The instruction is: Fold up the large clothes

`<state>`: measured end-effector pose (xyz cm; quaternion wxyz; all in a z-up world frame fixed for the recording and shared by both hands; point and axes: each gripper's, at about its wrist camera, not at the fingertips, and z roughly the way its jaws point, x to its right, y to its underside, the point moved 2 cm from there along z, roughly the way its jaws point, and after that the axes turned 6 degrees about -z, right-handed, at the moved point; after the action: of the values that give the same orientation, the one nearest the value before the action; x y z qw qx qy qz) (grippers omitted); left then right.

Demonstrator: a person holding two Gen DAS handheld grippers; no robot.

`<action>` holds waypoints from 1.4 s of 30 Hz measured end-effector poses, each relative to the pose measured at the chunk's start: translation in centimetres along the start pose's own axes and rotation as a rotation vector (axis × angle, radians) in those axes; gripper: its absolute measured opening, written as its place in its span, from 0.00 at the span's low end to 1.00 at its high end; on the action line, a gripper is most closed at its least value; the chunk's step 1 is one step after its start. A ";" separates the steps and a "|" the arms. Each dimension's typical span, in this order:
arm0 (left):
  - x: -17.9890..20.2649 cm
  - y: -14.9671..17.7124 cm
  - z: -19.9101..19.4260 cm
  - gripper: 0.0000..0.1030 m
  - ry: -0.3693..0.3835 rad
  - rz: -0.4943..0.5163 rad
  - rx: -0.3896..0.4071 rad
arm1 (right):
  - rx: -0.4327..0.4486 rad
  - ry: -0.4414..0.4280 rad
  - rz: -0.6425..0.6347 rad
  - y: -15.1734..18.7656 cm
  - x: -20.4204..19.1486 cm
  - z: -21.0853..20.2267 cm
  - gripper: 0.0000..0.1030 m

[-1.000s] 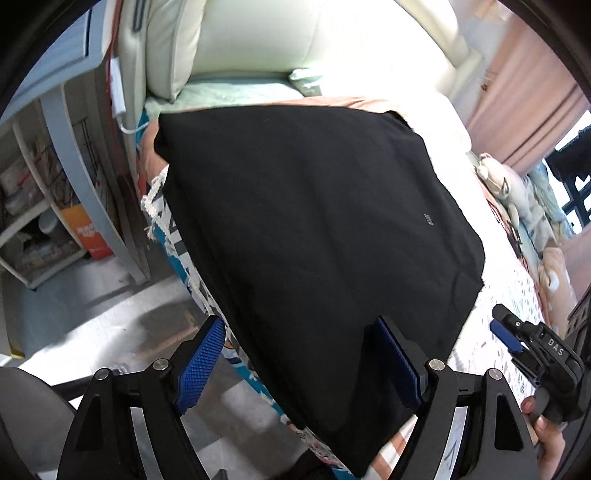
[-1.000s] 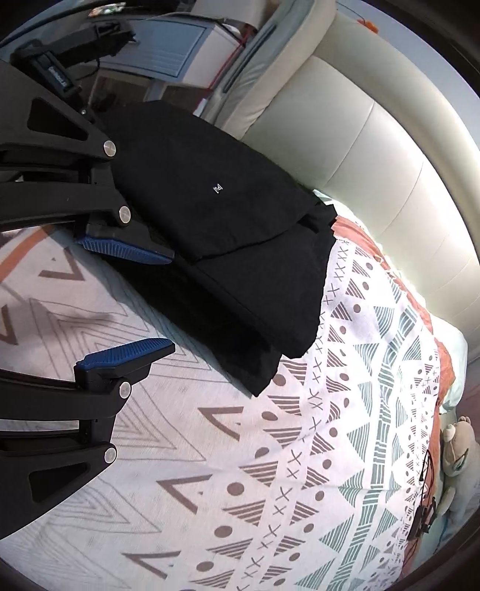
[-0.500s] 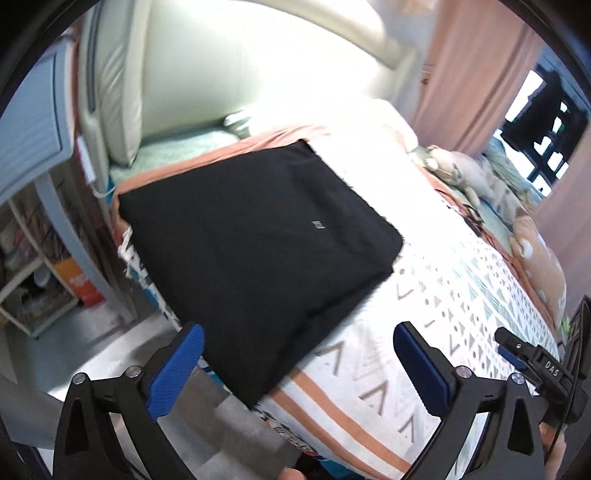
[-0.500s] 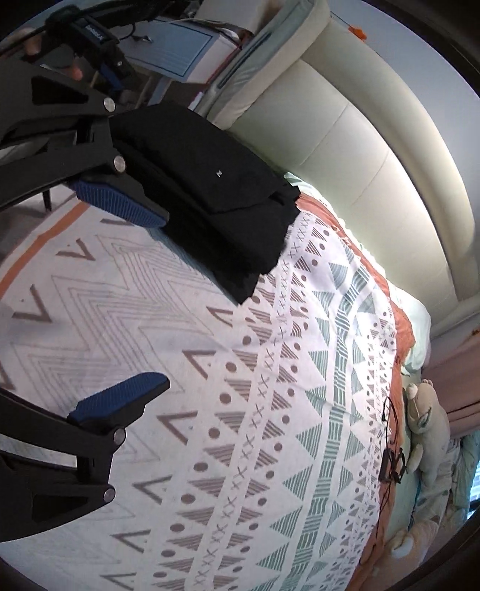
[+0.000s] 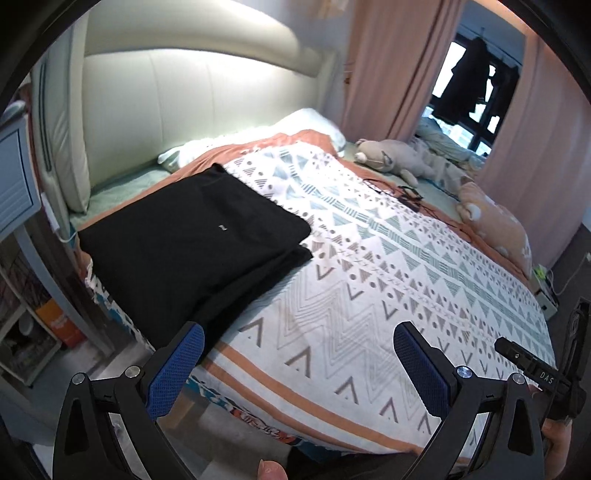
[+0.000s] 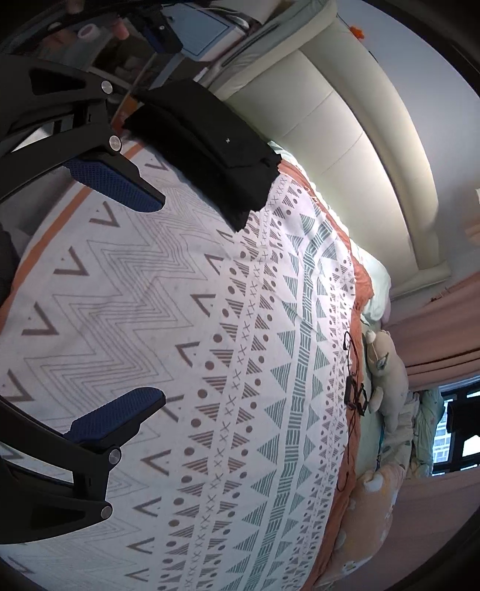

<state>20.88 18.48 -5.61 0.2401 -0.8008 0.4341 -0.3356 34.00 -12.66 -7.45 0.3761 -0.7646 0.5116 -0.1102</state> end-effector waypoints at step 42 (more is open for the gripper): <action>6.4 17.7 -15.7 0.99 0.153 0.339 0.254 | 0.291 0.154 0.032 21.7 4.7 -21.7 0.93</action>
<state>2.28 2.54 -5.17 0.3583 -0.6522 0.5335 -0.4021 8.97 -30.97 -8.33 0.4445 -0.6829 0.5297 -0.2353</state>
